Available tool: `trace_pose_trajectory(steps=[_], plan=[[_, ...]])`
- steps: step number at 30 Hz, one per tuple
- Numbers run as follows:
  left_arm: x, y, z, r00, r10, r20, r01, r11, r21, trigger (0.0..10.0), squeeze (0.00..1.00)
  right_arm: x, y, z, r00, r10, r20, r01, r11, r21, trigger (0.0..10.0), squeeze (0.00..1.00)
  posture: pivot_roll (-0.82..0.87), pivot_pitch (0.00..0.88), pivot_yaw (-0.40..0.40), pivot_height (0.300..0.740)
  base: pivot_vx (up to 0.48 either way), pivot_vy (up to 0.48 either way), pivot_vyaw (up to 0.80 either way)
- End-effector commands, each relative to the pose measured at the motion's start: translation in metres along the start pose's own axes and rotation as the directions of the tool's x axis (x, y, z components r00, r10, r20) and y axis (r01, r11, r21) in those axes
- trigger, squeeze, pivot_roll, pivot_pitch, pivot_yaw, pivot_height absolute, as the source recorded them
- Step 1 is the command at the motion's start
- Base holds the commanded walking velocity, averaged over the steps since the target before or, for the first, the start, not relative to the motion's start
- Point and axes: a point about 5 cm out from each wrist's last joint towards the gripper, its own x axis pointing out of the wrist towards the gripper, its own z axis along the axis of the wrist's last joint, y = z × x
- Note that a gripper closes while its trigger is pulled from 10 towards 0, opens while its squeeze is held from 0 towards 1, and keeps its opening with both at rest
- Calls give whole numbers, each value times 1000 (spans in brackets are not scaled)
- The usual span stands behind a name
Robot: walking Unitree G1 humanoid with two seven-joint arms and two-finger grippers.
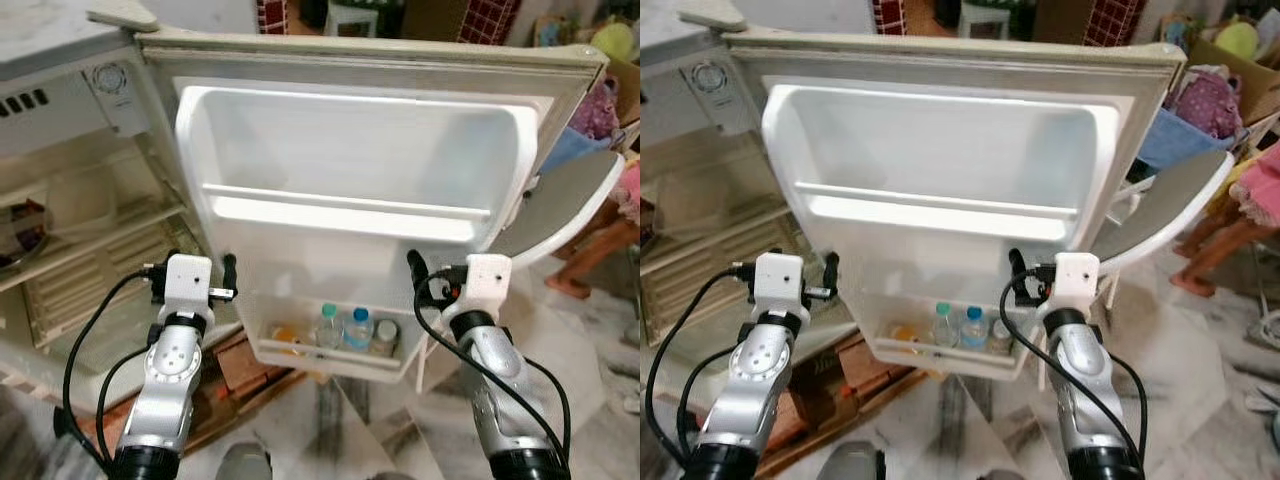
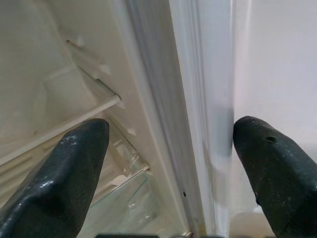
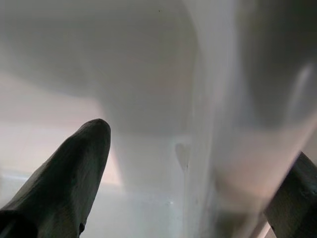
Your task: Restocking fridge
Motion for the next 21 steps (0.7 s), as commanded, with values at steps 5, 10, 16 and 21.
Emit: trace_pose_trajectory(steps=[5,10,16,21], plan=[[1,-3,-2,1000,-28,3,28,1000,-2,10000,0,14,25,28,986,119,119,-117,993,-22,10000,0,94,0,-25,740,0,0,0],[0,-5,-1,999,-33,5,33,999,-3,10000,0,15,24,29,988,103,118,-103,995,-7,10000,0,97,0,-30,740,0,0,0],[2,-8,1,999,-46,8,46,999,1,10000,0,17,36,27,986,119,116,-120,993,0,10000,0,92,0,-10,740,-309,0,0],[6,-7,5,999,-38,16,38,999,0,10000,0,21,44,31,976,183,117,-186,983,11,10000,0,93,0,-6,740,-314,0,0]])
